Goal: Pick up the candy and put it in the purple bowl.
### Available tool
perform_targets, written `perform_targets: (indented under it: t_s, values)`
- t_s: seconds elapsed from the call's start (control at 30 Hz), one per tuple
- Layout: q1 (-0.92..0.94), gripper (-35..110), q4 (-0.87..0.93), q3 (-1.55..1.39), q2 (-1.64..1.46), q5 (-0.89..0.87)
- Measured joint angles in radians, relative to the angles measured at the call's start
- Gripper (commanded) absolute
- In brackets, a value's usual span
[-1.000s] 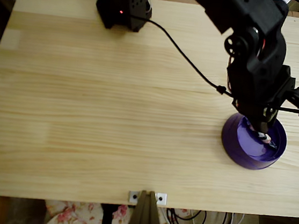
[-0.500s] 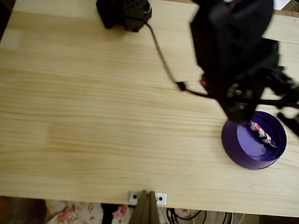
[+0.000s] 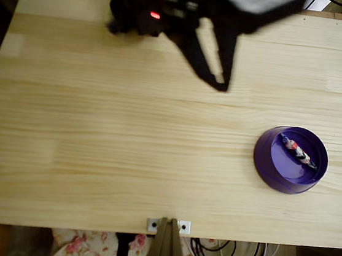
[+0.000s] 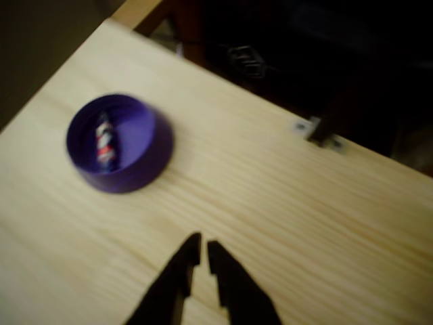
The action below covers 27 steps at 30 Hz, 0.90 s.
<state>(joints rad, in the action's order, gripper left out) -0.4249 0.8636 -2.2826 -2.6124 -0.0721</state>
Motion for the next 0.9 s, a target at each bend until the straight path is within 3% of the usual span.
perform_targets:
  t_s: [0.47,0.9]
  values:
    - [0.403,-1,0.195,-0.357,-0.538,-0.008]
    - [0.446,-1,0.232,-0.58,-0.678,-0.041]
